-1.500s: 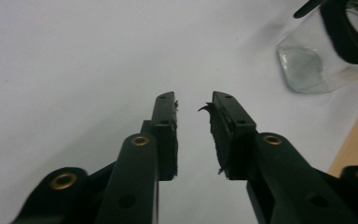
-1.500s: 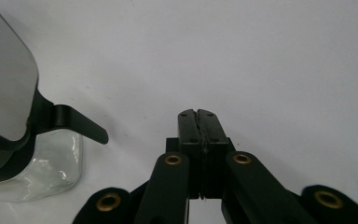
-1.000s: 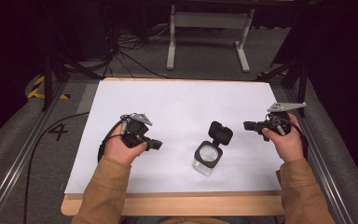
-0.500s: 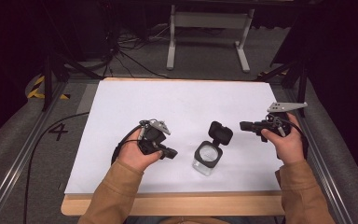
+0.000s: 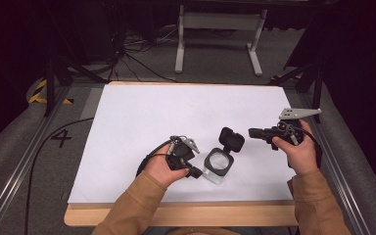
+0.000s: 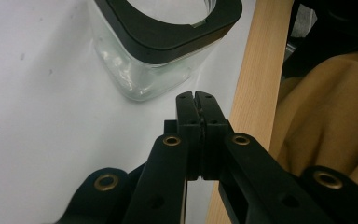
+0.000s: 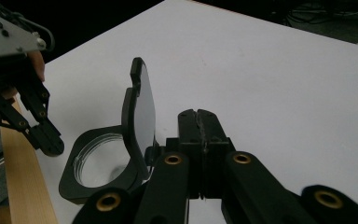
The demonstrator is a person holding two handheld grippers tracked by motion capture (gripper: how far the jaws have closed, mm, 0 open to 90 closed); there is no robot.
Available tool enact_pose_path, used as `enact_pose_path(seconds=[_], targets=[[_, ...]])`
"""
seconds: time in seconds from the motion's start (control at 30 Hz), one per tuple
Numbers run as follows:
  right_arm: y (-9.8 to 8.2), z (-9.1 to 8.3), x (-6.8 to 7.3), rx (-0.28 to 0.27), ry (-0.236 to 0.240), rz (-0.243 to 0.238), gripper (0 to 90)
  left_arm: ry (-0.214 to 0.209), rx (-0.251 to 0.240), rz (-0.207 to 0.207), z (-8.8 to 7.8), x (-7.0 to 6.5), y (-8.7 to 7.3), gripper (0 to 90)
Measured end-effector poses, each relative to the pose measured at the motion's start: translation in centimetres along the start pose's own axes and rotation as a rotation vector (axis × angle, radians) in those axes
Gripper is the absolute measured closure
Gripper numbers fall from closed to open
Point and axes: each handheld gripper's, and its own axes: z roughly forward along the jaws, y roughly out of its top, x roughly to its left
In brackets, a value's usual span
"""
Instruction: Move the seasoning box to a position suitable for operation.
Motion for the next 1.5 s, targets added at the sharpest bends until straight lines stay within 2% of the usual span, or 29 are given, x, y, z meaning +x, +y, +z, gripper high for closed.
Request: enact_pose_path(seconds=[0.1, 0.17, 0.27, 0.33, 0.57, 0.77, 1.0, 1.23, 1.4, 1.47, 1.5], targets=[[0.0, 0.0, 0.1, -0.017, -0.025, 0.013, 90.0, -0.001, -0.006, 0.006, 0.8, -0.1, 0.2, 90.0], [-0.1, 0.0, 0.0, -0.028, -0.025, 0.021, 90.0, -0.013, -0.02, 0.003, 1.4, -0.3, 0.4, 90.0], [-0.1, 0.2, 0.4, -0.028, -0.017, 0.004, 90.0, -0.014, -0.02, 0.024, 2.0, -0.5, 0.8, 90.0], [0.0, 0.5, 0.7, -0.027, -0.007, -0.009, 90.0, -0.011, -0.031, 0.021, 2.3, -0.8, 0.9, 90.0], [0.2, 1.0, 1.7, -0.05, 0.02, -0.035, 90.0, -0.013, -0.051, 0.021, 2.5, -0.8, 1.1, 90.0], [0.3, 1.2, 2.1, -0.036, 0.023, -0.053, 90.0, -0.014, -0.044, 0.018, 2.5, -0.9, 1.2, 90.0], [0.4, 1.3, 2.8, -0.023, 0.022, -0.07, 90.0, -0.027, -0.062, 0.021, 2.5, -0.8, 1.2, 90.0], [0.5, 2.0, 4.1, 0.02, 0.086, -0.105, 90.0, -0.023, -0.058, 0.026, 2.5, -0.8, 1.2, 90.0], [0.4, 2.9, 5.1, 0.078, 0.126, -0.139, 90.0, -0.008, -0.045, 0.02, 2.4, -0.8, 1.1, 90.0], [0.3, 3.3, 5.5, 0.107, 0.141, -0.152, 90.0, -0.022, -0.016, 0.026, 2.1, -0.5, 1.1, 90.0], [0.3, 3.5, 5.5, 0.115, 0.149, -0.157, 90.0, -0.018, -0.029, 0.023, 2.2, -0.5, 1.0, 90.0]])
